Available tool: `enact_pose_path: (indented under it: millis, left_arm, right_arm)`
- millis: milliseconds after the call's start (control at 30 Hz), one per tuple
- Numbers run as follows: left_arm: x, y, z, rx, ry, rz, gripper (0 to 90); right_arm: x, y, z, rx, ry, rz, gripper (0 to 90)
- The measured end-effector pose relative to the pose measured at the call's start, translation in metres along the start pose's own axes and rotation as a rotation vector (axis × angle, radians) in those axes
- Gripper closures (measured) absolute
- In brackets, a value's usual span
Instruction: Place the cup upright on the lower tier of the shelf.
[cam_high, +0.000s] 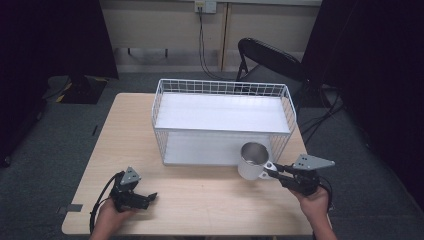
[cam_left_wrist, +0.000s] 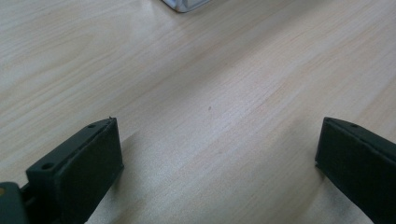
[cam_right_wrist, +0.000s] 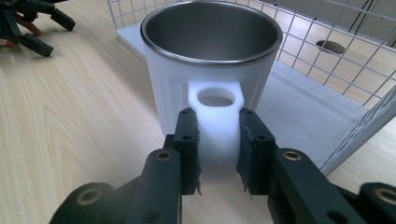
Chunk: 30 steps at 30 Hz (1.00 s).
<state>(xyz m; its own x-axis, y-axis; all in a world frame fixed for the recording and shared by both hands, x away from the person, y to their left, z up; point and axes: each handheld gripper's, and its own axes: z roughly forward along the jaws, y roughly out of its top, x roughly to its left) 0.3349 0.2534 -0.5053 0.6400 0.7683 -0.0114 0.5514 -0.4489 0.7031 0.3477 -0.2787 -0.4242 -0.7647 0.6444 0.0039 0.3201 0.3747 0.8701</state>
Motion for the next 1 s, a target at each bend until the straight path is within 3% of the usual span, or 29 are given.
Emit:
enact_pose_path:
  millis: [1000]
  left_arm:
    - [0.0, 0.0, 0.0, 0.0, 0.0, 0.0, 0.0]
  right_arm:
    - [-0.003, 0.018, 0.017, -0.016, -0.029, 0.013, 72.0]
